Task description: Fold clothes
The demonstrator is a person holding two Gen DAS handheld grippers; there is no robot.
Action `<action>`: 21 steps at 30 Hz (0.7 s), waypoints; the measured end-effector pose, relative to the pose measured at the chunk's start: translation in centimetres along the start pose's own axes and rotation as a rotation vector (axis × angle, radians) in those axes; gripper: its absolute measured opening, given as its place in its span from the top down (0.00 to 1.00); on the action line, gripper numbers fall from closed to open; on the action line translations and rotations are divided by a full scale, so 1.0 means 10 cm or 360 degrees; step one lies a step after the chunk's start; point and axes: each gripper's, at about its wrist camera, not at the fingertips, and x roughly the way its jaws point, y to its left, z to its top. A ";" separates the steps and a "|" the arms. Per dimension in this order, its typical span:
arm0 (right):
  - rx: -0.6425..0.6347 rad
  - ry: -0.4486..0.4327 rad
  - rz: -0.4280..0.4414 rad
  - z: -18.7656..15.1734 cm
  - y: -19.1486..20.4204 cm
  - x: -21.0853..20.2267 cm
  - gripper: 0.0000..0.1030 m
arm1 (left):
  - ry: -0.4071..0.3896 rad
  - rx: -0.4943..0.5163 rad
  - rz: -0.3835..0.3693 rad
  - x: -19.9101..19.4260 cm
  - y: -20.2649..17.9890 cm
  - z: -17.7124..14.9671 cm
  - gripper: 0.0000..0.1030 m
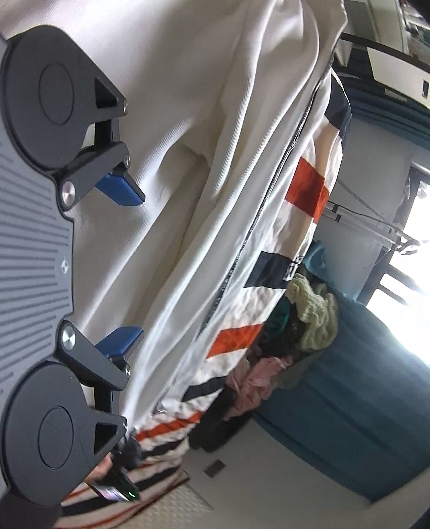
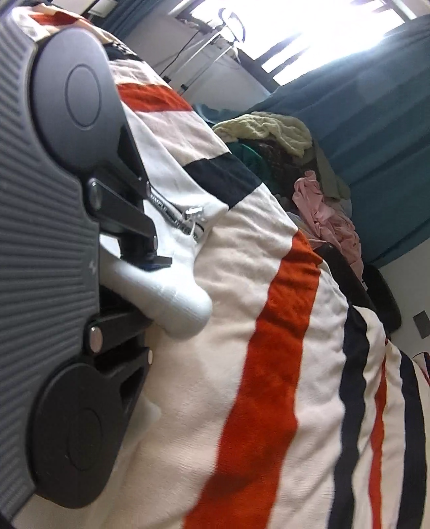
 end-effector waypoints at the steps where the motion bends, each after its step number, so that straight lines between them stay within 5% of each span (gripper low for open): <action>1: -0.0025 0.0014 -0.0022 0.04 0.04 -0.05 0.80 | -0.0002 0.0027 0.0004 -0.01 -0.02 -0.01 0.12; 3: -0.0040 0.0037 -0.0043 0.12 0.08 -0.19 0.38 | -0.0023 0.0083 0.0020 -0.04 -0.06 -0.03 0.07; 5: -0.0059 0.0030 -0.0041 0.17 0.12 -0.41 0.20 | -0.0034 0.0158 0.0031 -0.08 -0.12 -0.06 0.04; 12: -0.0436 -0.0067 0.0080 0.14 0.53 -1.54 0.20 | -0.0100 0.0246 0.0029 -0.38 -0.22 -0.13 0.02; 21: -0.0746 -0.0105 0.0351 -0.53 0.82 -2.89 0.20 | -0.0224 0.0324 0.0036 -0.92 -0.22 -0.27 0.00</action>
